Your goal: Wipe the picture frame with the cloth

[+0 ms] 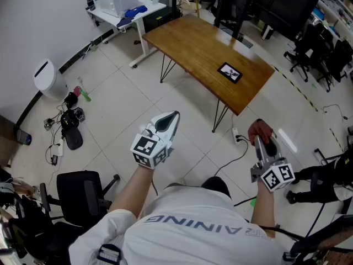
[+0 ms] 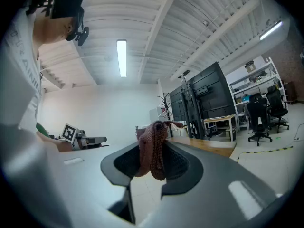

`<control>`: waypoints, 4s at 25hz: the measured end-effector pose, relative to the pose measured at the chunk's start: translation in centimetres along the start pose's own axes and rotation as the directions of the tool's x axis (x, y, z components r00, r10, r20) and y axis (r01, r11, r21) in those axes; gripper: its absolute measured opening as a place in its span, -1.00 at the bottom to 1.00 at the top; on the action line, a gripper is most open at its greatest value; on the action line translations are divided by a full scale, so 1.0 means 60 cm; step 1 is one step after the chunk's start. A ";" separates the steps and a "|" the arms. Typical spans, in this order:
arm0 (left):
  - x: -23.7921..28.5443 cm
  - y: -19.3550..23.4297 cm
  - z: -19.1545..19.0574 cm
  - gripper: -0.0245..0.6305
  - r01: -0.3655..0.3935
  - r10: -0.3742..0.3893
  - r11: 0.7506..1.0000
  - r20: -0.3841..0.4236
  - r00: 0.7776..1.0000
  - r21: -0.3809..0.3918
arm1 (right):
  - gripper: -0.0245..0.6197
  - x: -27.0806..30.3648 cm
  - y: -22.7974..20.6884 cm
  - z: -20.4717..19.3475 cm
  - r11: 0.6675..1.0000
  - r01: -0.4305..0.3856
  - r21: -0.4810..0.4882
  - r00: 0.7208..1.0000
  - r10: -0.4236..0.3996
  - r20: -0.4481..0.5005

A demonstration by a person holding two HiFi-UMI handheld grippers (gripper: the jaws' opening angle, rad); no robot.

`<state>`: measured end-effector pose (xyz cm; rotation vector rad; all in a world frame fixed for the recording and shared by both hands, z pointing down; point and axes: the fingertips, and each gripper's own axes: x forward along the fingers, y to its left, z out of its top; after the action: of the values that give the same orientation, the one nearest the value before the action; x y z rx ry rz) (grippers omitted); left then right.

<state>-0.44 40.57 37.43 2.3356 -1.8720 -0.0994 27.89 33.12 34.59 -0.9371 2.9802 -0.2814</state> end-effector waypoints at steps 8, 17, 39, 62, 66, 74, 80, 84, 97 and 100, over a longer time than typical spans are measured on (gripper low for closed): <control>0.025 0.050 -0.014 -0.91 0.021 -0.022 0.999 -0.024 0.999 -0.040 | -0.55 0.075 -0.007 -0.011 1.000 -0.016 0.002 1.000 0.016 -0.022; 0.172 0.103 0.015 -0.91 0.049 -0.049 0.999 -0.027 0.998 -0.004 | -0.55 0.221 -0.122 0.006 0.999 -0.042 0.009 0.999 0.042 0.000; 0.689 0.189 0.056 -0.90 0.218 -0.212 0.976 -0.150 0.966 0.021 | -0.55 0.445 -0.484 0.069 0.989 0.099 0.114 0.994 -0.102 0.025; 0.925 0.236 -0.207 -0.91 0.530 -0.508 0.840 -0.512 0.692 -0.116 | -0.55 0.616 -0.570 -0.016 0.897 0.372 0.240 0.928 -0.360 -0.091; 0.913 0.230 -0.282 -0.91 0.525 -0.499 0.839 -0.590 0.634 -0.146 | -0.55 0.663 -0.578 -0.054 0.903 0.329 0.277 0.944 -0.304 -0.132; 0.880 0.223 -0.421 -0.91 0.539 -0.467 0.826 -0.732 0.496 -0.163 | -0.56 0.739 -0.576 -0.181 0.857 0.281 0.432 0.950 -0.186 -0.250; 0.882 0.213 -0.435 -0.91 0.542 -0.474 0.822 -0.735 0.485 -0.172 | -0.56 0.786 -0.566 -0.248 0.827 0.277 0.490 0.935 -0.114 -0.336; 0.886 0.211 -0.436 -0.90 0.540 -0.472 0.823 -0.740 0.479 -0.175 | -0.56 0.804 -0.559 -0.270 0.806 0.280 0.522 0.928 -0.087 -0.364; 0.884 0.211 -0.436 -0.91 0.529 -0.485 0.826 -0.725 0.490 -0.195 | -0.56 0.856 -0.544 -0.368 0.662 0.379 0.647 0.870 -0.018 -0.492; 0.884 0.213 -0.435 -0.91 0.523 -0.482 0.830 -0.723 0.495 -0.194 | -0.56 0.844 -0.555 -0.374 0.641 0.416 0.645 0.858 -0.042 -0.512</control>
<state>2.65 -11.96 67.27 2.3190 -0.7566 0.7590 3.88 -18.68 64.87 -1.2319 2.5609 -1.7957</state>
